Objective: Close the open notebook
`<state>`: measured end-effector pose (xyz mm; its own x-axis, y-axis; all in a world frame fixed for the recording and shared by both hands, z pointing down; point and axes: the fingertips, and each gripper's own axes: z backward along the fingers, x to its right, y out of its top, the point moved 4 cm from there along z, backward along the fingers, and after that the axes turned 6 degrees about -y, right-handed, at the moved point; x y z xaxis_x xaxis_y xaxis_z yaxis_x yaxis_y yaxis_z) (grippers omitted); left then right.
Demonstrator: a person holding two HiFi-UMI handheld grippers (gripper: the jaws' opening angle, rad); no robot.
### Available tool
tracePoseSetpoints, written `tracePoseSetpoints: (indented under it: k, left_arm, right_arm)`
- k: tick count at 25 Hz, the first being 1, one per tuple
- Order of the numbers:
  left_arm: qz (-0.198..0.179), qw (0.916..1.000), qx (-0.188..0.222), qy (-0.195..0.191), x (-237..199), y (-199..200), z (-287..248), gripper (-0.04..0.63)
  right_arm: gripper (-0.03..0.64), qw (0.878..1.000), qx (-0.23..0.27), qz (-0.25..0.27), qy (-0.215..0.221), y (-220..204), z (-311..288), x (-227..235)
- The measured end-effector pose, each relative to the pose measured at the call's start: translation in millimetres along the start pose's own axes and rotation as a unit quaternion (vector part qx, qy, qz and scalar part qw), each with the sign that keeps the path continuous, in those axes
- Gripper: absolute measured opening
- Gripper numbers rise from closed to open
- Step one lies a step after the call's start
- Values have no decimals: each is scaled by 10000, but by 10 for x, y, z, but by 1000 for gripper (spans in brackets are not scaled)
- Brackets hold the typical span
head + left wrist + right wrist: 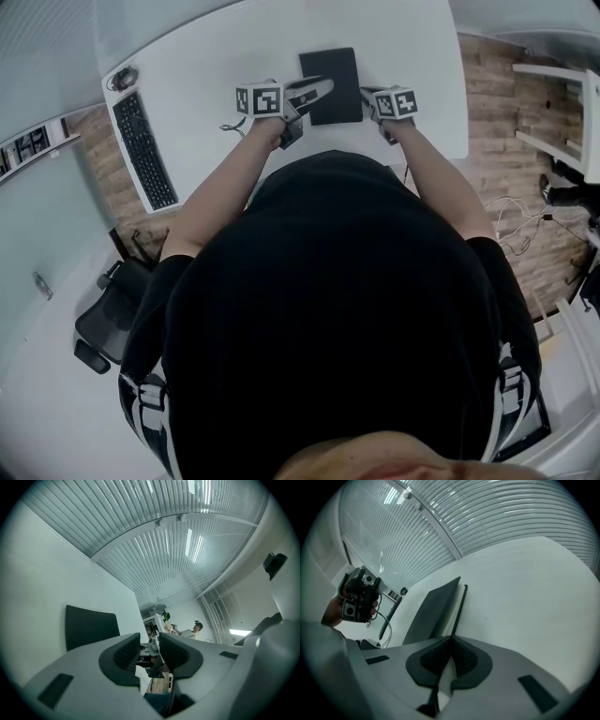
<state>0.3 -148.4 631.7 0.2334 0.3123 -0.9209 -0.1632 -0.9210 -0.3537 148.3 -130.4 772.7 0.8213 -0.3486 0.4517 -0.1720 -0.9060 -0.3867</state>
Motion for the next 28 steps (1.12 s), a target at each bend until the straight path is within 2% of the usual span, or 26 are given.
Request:
tracePoseSetpoints:
  k: [6, 15, 19, 23, 28]
  left_arm:
    - [132, 9999, -22, 100, -95, -79, -26, 137]
    - [229, 9994, 46, 253, -196, -175, 81, 137]
    - [155, 9994, 130, 291, -173, -160, 140, 127]
    - [94, 9990, 226, 378, -186, -144, 251, 103]
    - [-4, 9980, 358, 517, -170, -157, 429, 75]
  right_arm:
    - [35, 9999, -86, 132, 66, 15, -8, 7]
    - [35, 9999, -73, 68, 40, -3, 6, -17]
    - [35, 10000, -8, 45, 16, -50, 53, -47]
    - [35, 9998, 164, 23, -62, -18, 134, -76]
    - [35, 9974, 665, 195, -171, 114, 362, -163]
